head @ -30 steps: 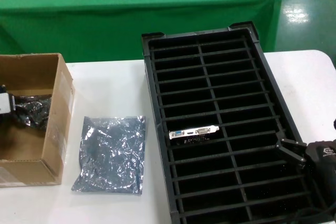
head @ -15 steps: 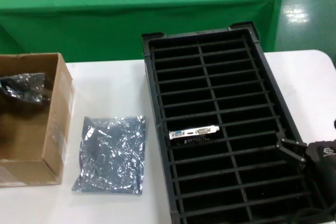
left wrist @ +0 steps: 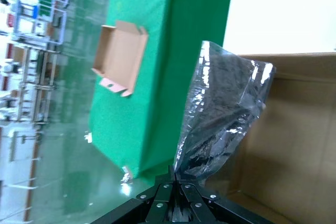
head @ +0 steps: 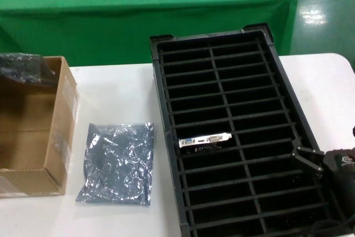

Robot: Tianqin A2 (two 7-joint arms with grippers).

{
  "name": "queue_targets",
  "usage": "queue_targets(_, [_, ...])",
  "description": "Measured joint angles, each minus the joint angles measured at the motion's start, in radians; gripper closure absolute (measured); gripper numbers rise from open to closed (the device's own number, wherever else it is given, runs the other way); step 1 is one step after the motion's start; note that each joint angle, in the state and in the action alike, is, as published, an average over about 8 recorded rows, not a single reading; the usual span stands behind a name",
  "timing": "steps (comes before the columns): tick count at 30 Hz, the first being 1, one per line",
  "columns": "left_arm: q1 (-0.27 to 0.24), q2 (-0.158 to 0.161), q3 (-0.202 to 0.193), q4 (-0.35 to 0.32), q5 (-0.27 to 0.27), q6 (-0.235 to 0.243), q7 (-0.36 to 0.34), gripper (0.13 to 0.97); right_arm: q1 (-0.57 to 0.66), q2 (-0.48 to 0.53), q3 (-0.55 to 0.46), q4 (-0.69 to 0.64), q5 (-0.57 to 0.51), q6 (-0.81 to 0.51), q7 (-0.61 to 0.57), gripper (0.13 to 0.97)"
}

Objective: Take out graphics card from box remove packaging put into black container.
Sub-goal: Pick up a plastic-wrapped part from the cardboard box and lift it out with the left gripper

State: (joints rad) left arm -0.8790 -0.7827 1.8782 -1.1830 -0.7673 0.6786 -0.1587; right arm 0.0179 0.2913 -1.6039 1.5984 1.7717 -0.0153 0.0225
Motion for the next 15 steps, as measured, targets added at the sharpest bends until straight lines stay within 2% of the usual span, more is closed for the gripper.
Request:
queue_targets(7, [0.087, 0.02, -0.132, -0.177, 0.131, 0.033, -0.1, 0.958, 0.0, 0.0, 0.0, 0.0, 0.0, 0.0, 0.0, 0.129])
queue_targets(15, [0.159, 0.065, -0.261, -0.365, 0.24, 0.101, -0.17, 0.958, 0.0, 0.0, 0.0, 0.0, 0.0, 0.0, 0.0, 0.129])
